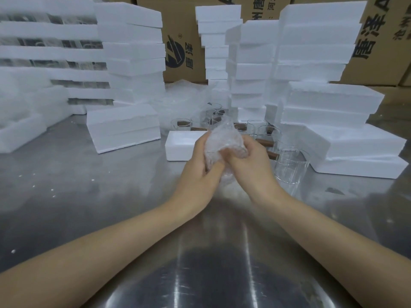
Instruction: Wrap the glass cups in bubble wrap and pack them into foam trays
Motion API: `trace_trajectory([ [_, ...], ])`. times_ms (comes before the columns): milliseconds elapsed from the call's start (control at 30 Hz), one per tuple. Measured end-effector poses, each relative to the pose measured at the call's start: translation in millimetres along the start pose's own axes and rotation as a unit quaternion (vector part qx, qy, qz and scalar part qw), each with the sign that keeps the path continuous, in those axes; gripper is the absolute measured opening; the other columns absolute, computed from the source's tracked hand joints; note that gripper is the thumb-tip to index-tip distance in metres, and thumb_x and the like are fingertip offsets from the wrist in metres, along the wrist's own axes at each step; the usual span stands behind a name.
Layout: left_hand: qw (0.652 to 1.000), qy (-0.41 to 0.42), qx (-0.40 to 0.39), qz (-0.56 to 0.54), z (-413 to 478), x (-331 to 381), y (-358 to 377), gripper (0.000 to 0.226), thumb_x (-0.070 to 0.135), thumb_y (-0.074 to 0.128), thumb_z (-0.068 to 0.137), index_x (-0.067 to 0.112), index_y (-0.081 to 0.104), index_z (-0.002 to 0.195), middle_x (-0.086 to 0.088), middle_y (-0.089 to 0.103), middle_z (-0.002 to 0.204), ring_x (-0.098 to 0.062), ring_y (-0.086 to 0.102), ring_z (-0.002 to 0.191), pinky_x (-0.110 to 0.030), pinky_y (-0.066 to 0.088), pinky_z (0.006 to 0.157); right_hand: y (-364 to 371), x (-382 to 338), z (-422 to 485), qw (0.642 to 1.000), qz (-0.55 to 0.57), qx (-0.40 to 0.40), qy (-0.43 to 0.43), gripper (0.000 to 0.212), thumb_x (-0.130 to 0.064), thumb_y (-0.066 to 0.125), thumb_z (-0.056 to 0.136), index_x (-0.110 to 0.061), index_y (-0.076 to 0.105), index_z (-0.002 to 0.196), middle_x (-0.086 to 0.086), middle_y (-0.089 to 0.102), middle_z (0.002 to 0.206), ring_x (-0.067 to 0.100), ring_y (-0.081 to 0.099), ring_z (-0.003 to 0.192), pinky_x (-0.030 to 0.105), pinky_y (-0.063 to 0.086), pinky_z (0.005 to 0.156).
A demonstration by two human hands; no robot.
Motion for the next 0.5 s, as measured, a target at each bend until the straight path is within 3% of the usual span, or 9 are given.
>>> trace_trajectory([
  [100,0.999,-0.026,0.034,-0.031,1.0,-2.8,2.3,0.033,0.034,0.046,0.092,0.037,0.045,0.124,0.024,0.066,0.103,0.003,0.062,0.099,-0.014,0.047,0.080,-0.4,1.0,0.9,0.999,-0.037,-0.011,0.008,0.009,-0.020,0.065,0.087,-0.018,0.062,0.096,0.000,0.070,0.091,0.019,0.067,0.089,0.044,0.054,0.084],
  [167,0.995,-0.053,0.061,-0.056,4.7,-4.6,0.9,0.023,0.020,0.047,0.097,0.026,0.052,0.118,0.013,0.070,0.098,-0.006,0.067,0.094,-0.025,0.052,0.082,2.6,1.0,-0.5,0.998,-0.053,-0.041,-0.007,0.014,-0.027,0.064,0.087,-0.020,0.060,0.099,-0.002,0.069,0.091,0.018,0.067,0.086,0.045,0.054,0.084],
  [267,0.987,-0.095,0.107,-0.071,13.8,-6.9,-7.5,0.023,0.002,0.046,0.092,0.011,0.061,0.107,-0.003,0.071,0.091,-0.015,0.069,0.084,-0.029,0.056,0.072,10.0,2.4,-6.6,0.992,-0.010,-0.129,-0.009,0.044,-0.036,0.063,0.078,-0.027,0.054,0.120,-0.010,0.067,0.104,0.010,0.067,0.094,0.041,0.056,0.085],
  [367,0.982,-0.122,0.124,-0.070,17.3,-12.0,-15.4,0.023,0.005,0.049,0.092,0.017,0.065,0.103,0.000,0.073,0.091,-0.019,0.070,0.088,-0.031,0.056,0.071,14.2,3.6,-9.0,0.982,-0.005,-0.186,-0.033,0.067,-0.022,0.067,0.086,-0.027,0.036,0.145,-0.011,0.057,0.130,0.009,0.059,0.115,0.038,0.049,0.099],
  [500,0.982,-0.114,0.111,-0.104,16.6,-13.4,-15.7,0.019,0.022,0.055,0.089,0.023,0.062,0.106,0.004,0.073,0.092,-0.017,0.070,0.089,-0.036,0.055,0.079,8.6,3.8,-3.5,0.980,0.117,-0.152,0.046,0.052,-0.009,0.066,0.088,-0.023,0.049,0.135,0.008,0.062,0.123,0.024,0.066,0.106,0.050,0.054,0.090],
])
Point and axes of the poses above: each hand's wrist, its own z-axis towards the middle knuckle, its own y-axis out of the palm, x = y × z, the point moved 3 cm from there along z, towards the middle knuckle
